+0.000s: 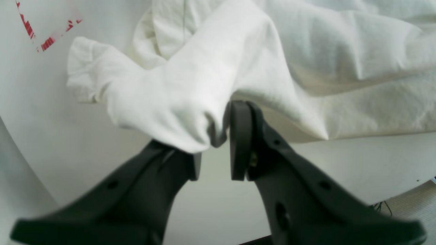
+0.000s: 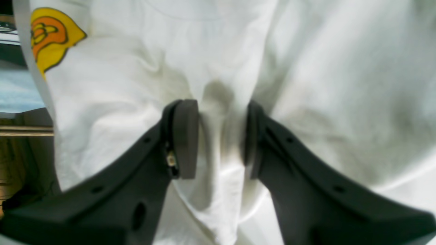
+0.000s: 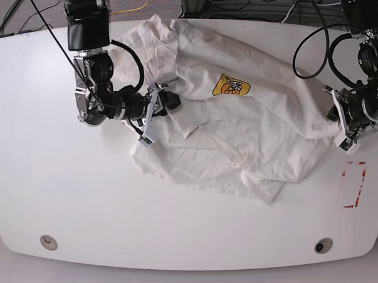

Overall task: Layout the t-shirt on the table in an organized manner, then fold the t-shirt properly
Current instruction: 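Pull the grasped fabric with the right gripper away from the shirt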

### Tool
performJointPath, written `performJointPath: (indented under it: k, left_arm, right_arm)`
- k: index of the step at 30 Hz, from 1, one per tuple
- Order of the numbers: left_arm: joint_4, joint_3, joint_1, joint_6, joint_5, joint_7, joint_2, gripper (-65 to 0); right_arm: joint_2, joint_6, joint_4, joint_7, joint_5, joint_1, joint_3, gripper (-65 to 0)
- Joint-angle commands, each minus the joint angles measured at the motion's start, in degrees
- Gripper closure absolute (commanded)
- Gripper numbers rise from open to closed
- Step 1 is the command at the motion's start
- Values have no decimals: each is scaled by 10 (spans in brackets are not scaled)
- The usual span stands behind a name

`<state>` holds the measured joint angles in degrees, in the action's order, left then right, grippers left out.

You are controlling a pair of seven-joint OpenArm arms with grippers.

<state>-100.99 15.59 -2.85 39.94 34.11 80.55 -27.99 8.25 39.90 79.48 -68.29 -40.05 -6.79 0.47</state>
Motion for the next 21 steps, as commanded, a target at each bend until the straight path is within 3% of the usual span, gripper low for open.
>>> performJointPath:
  k: [1,5,10,21]
  left_arm:
    - [-9,3,-9,1,3,-6,-11,-122]
    - [-9,3,-9,1,3,-6,-11,-122]
    - [-9,3,-9,1,3,-6,-11,-122]
    - [-11,3,-11,1,6,-6,-11,-122]
  right_arm:
    - [3,1,34,3,-11,-11,1,-130]
    - [3,1,59,0,-11,-11,0,0]
    - [3,1,90,-26,-11,-13,0,0]
    - [3,1,166,-30,-11,-14,4,0]
